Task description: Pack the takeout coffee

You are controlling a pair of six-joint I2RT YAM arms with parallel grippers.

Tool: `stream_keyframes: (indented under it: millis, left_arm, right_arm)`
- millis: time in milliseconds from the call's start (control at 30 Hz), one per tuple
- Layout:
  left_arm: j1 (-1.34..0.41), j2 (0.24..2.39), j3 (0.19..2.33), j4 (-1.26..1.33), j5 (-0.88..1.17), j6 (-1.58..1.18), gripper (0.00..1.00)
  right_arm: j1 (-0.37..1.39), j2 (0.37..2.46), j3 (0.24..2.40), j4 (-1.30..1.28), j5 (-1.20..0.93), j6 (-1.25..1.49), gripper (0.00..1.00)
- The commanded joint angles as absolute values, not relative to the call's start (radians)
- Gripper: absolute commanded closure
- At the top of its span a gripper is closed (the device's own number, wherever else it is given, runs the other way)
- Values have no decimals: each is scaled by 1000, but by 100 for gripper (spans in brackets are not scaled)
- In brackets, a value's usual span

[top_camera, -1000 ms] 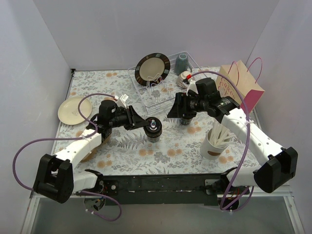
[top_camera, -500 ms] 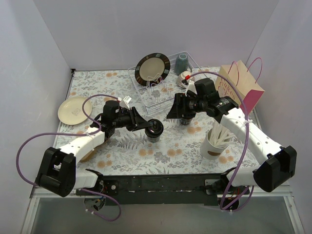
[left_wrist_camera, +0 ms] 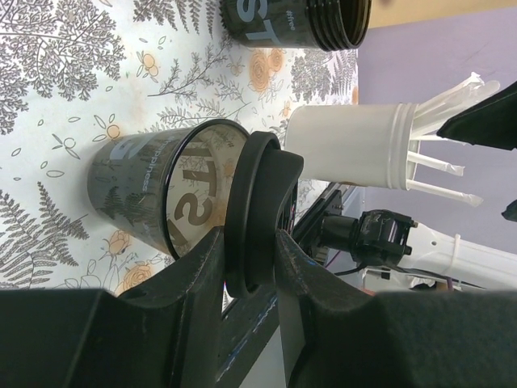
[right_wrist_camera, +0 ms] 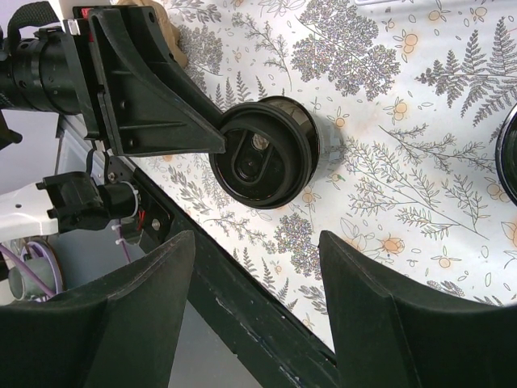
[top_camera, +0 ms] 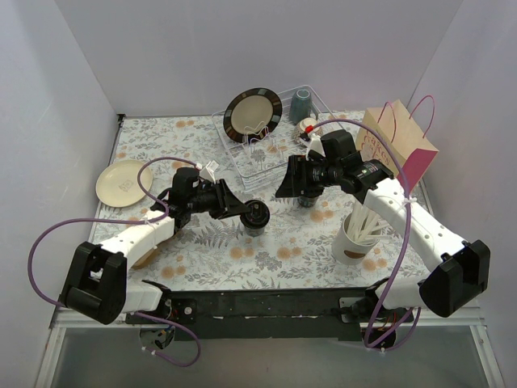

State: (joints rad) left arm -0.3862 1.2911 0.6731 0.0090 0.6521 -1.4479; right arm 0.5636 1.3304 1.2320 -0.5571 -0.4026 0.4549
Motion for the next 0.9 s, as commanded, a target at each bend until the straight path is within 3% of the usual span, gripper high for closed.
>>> stream_keyframes:
  millis: [0, 867]
  left_arm:
    - [-390, 1287, 693, -26, 640, -1414, 81]
    - [-390, 1304, 747, -106, 601, -1345, 72]
  right_arm:
    - [572, 1327, 1235, -531, -411, 440, 30]
    - [635, 1361, 1220, -535, -380, 410, 30]
